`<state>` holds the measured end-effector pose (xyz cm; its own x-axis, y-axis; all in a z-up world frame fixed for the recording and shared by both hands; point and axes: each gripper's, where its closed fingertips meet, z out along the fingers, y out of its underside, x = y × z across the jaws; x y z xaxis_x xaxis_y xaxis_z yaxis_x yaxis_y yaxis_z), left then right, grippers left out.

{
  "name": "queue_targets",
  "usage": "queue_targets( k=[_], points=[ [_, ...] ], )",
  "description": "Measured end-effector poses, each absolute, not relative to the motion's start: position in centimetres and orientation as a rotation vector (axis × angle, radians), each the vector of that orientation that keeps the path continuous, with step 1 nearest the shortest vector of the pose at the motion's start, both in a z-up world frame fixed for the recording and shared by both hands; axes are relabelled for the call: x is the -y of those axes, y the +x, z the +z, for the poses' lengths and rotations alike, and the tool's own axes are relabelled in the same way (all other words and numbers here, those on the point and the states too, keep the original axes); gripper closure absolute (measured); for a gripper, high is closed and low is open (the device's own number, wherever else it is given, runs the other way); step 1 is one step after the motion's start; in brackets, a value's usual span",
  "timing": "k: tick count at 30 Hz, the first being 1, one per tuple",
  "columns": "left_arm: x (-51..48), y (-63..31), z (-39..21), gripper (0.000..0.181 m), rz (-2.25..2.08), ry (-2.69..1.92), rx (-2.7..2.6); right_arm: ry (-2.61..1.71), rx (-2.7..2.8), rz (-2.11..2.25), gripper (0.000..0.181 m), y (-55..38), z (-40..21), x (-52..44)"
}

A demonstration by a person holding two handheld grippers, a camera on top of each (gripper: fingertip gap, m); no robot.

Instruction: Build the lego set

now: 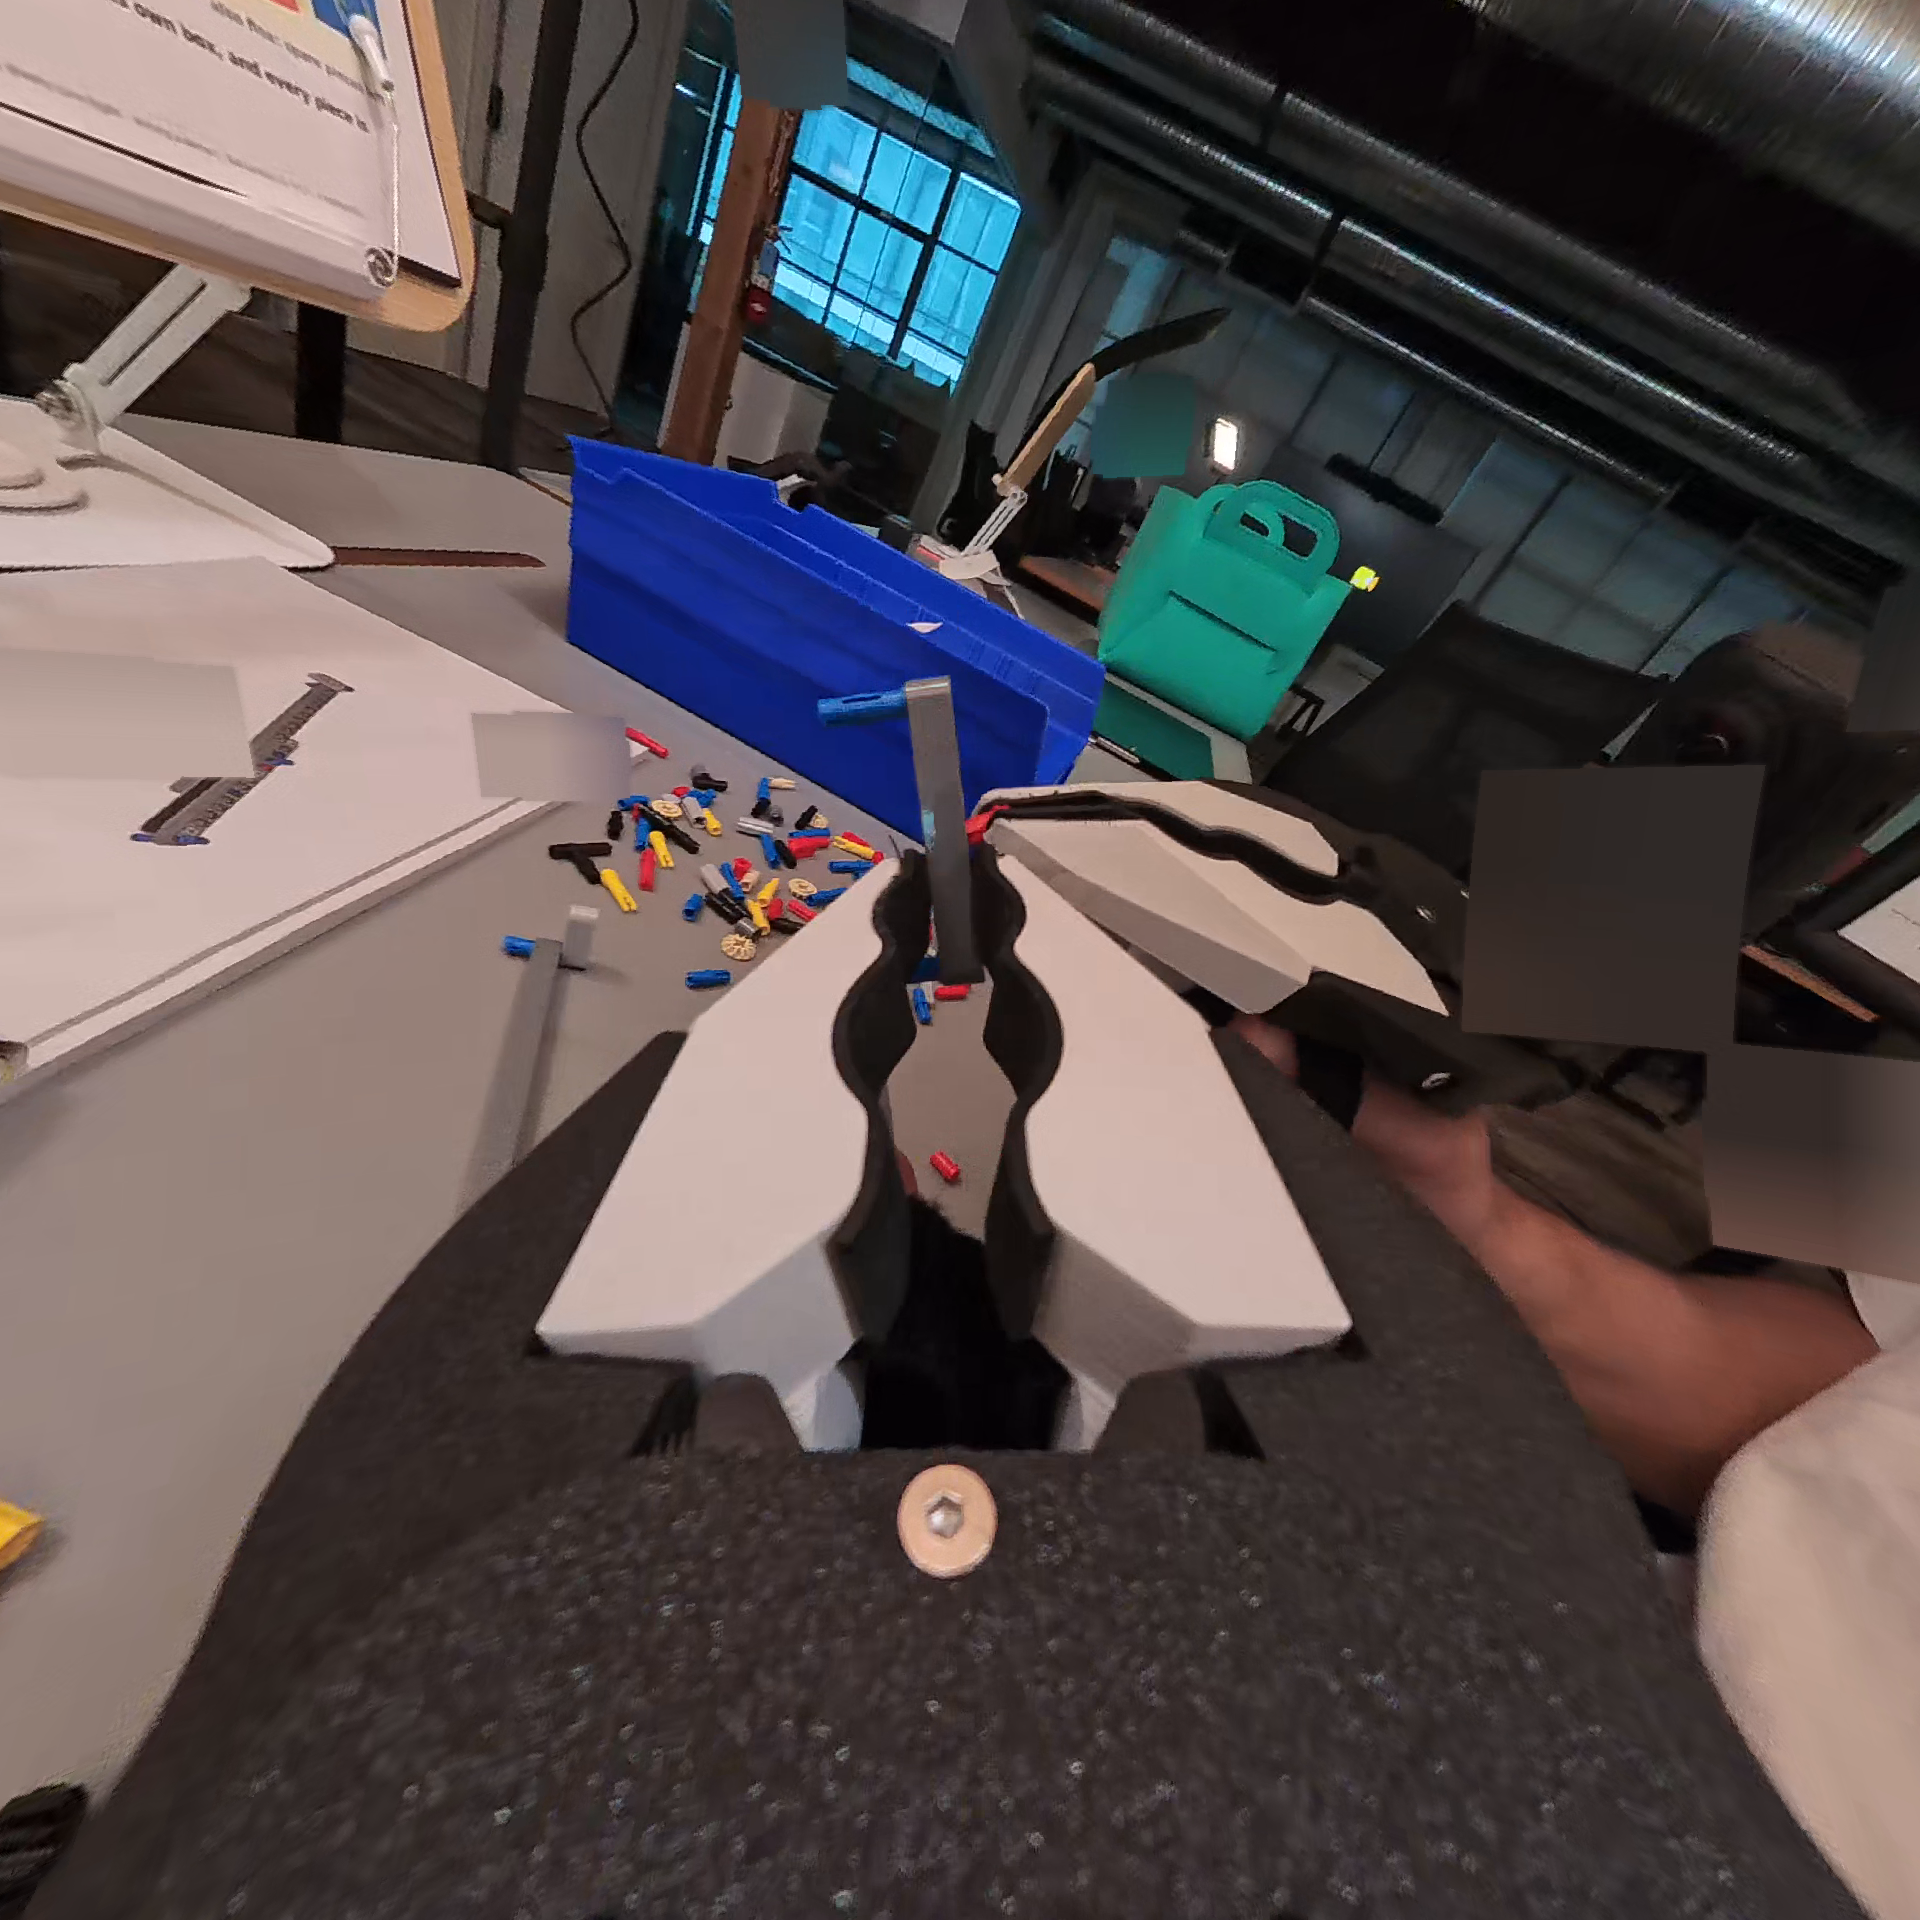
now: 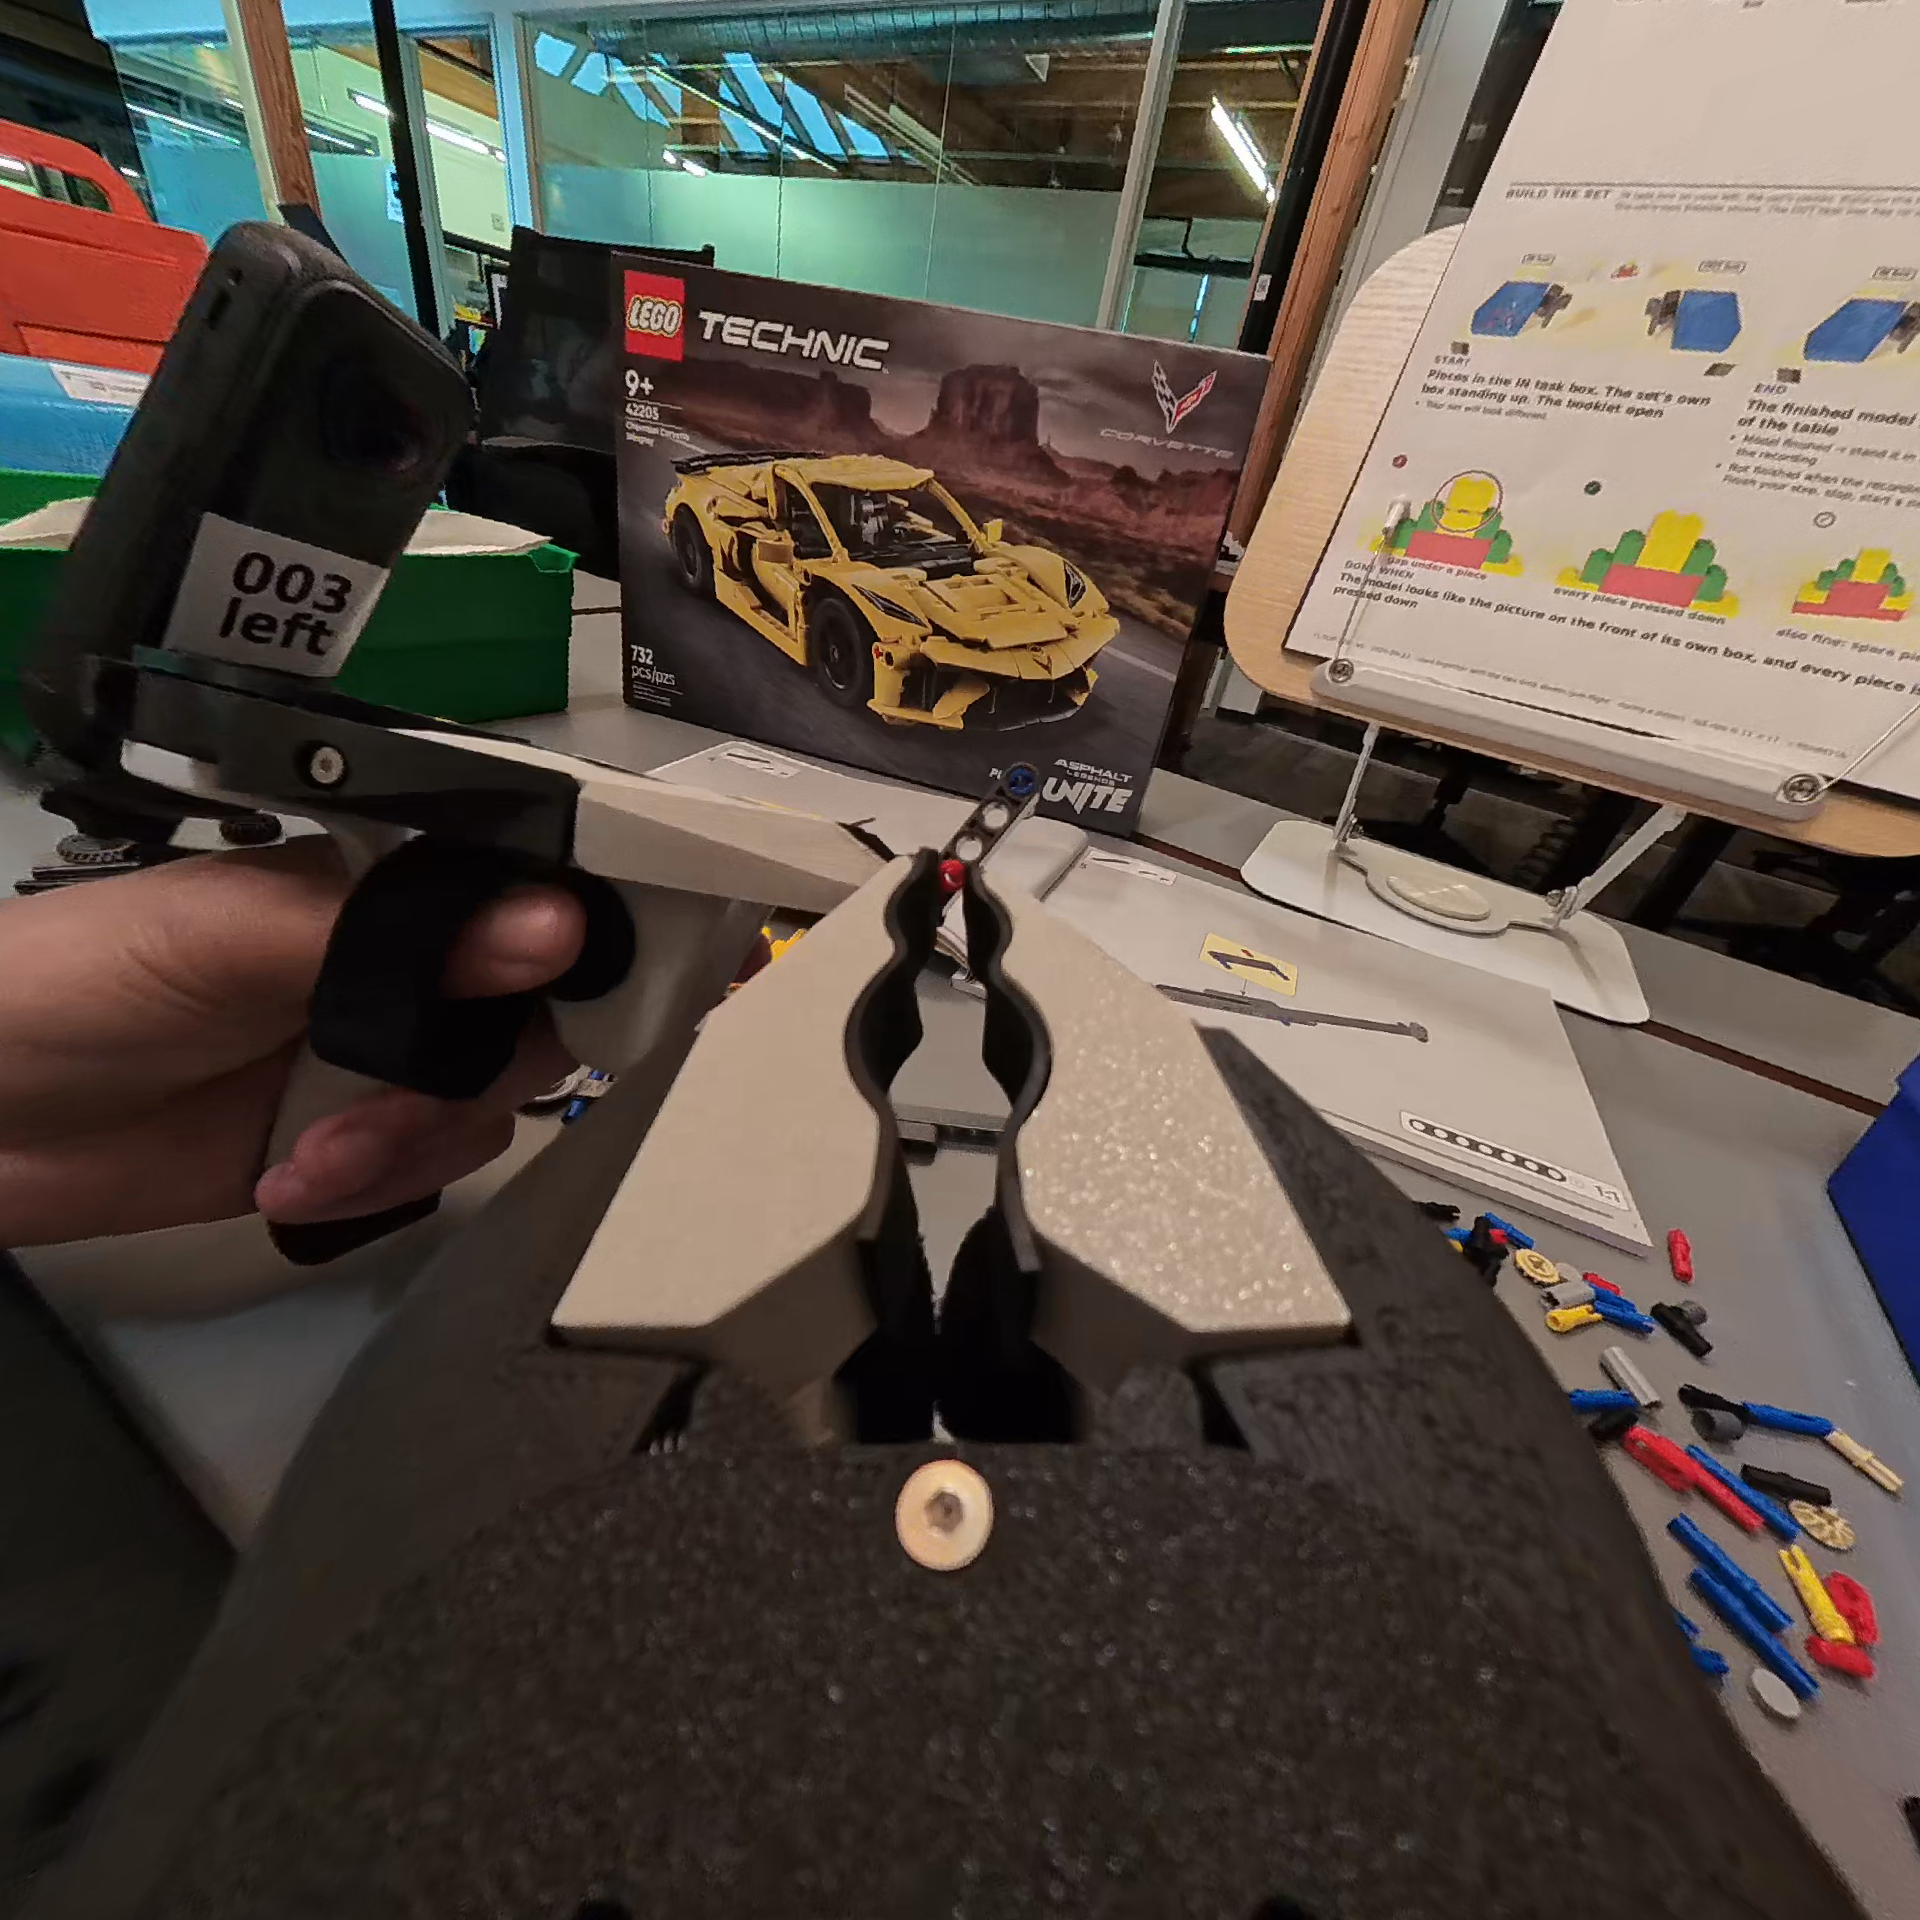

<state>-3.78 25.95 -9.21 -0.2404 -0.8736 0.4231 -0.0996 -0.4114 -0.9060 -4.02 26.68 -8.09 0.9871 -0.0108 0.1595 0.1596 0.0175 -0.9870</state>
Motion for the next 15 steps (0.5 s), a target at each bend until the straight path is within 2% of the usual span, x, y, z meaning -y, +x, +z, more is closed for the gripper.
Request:
queue_targets(
  k=[15],
  points=[
    [-25.93,-3.98,-9.09,0.175,-1.717,-1.43,-1.188,-1.54,0.222,-0.387,0.177,-4.18,-7.76,-26.6]
  ],
)
